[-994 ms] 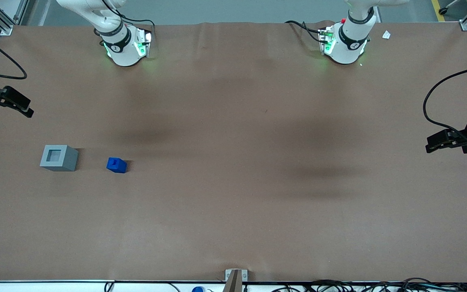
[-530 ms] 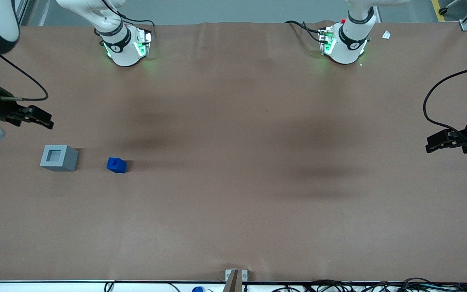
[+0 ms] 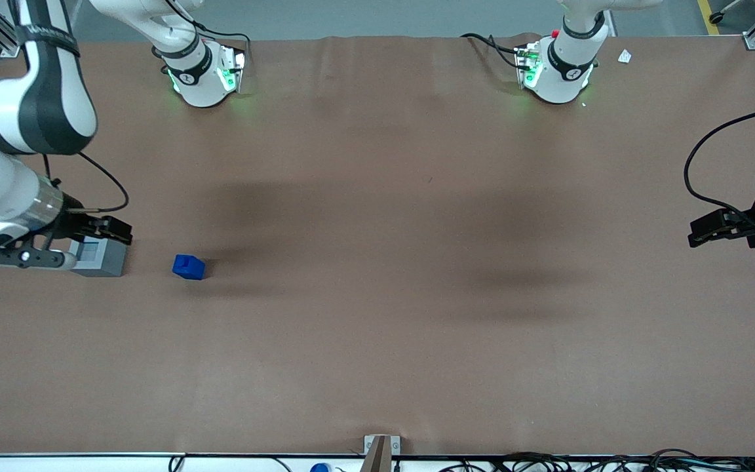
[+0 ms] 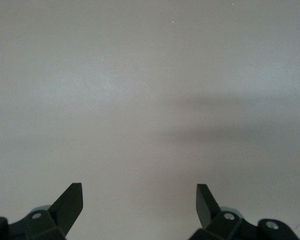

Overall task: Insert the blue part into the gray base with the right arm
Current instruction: 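Lower the right gripper over the blue block, then close the right gripper on the blue block and lift it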

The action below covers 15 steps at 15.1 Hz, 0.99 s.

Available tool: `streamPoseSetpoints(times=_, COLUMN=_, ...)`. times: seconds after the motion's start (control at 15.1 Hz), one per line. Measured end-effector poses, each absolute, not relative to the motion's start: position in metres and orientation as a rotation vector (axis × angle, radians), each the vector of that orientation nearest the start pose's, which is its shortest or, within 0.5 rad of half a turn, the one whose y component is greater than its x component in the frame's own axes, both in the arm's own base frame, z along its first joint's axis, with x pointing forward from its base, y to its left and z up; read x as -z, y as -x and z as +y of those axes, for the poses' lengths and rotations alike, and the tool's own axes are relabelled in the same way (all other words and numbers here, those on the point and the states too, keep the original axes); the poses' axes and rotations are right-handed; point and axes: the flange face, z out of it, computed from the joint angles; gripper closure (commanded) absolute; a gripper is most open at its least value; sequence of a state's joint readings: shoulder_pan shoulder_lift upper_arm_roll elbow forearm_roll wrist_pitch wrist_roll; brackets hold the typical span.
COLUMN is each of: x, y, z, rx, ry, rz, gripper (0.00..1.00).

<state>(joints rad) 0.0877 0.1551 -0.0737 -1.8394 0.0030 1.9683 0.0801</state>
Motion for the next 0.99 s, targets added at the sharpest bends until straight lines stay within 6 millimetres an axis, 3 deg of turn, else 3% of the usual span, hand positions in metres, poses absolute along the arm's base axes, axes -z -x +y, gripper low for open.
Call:
streamPoseSetpoints(times=0.53, x=-0.335, y=-0.606, z=0.04, rx=-0.012, ry=3.149, rz=0.135, gripper=0.0)
streamPoseSetpoints(times=0.99, x=-0.257, y=-0.595, z=0.04, rx=0.04, ry=3.153, rz=0.154, gripper=0.0)
